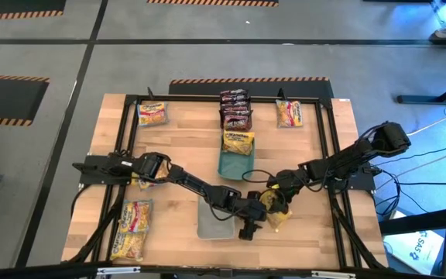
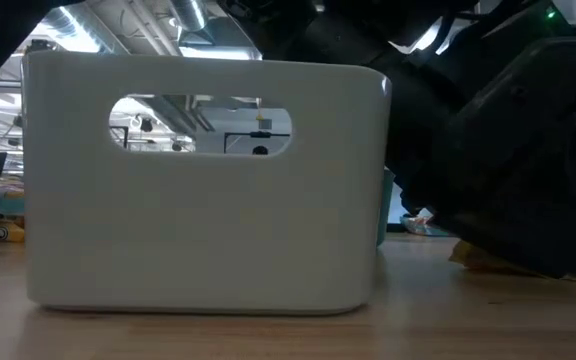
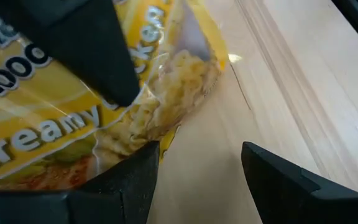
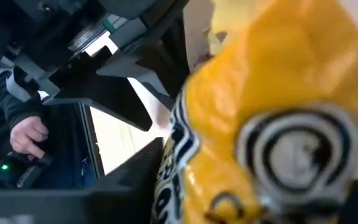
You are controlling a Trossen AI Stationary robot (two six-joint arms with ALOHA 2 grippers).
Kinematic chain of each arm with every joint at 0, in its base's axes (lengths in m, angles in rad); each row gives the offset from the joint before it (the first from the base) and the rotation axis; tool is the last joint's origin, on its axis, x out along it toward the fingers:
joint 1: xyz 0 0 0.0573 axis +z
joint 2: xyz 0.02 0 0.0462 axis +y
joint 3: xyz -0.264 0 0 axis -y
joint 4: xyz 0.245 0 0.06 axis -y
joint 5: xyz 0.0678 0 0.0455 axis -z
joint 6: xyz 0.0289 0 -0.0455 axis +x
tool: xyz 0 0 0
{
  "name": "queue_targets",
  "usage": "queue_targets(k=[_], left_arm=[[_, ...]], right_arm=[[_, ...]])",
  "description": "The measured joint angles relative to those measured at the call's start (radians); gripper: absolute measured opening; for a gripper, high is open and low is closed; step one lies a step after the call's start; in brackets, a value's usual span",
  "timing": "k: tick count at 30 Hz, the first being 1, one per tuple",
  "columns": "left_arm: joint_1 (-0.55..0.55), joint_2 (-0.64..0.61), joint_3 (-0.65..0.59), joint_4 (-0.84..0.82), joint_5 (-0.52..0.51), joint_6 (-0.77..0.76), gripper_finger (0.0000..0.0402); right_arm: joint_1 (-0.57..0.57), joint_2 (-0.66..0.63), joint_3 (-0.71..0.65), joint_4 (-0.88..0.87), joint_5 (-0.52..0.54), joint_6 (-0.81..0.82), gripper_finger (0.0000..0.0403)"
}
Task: Sort Maruchan noodles
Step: Put the yellow noodle pack into the green bin
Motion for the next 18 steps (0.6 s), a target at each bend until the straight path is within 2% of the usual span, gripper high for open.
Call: queue_targets(k=[3,5,9,15,18], left_arm=[[0.000,-0.001,0.000,0.001,0.001,0.000,0.0224],[-0.001,-0.001,0.001,0.000,0.015,0.000,0.0224],[0.001,-0.023,0.001,-0.043,0.066,0.015,0.0224],[-0.001,-0.118,0.000,-0.182,0.065,0.020,0.0224],[0.003,-0.178,0.000,-0.263,0.058,0.042,0.0224]], right_arm=[[0.000,-0.001,0.000,0.001,0.010,0.001,0.0122],[0.000,-0.001,0.001,0.005,0.020,-0.005,0.0104],[0.000,-0.002,0.001,0.021,0.042,-0.025,0.0104],[0.000,-0.013,0.001,0.015,0.050,-0.076,0.0129],[0.000,-0.037,-0.001,0.005,0.059,-0.114,0.0125]])
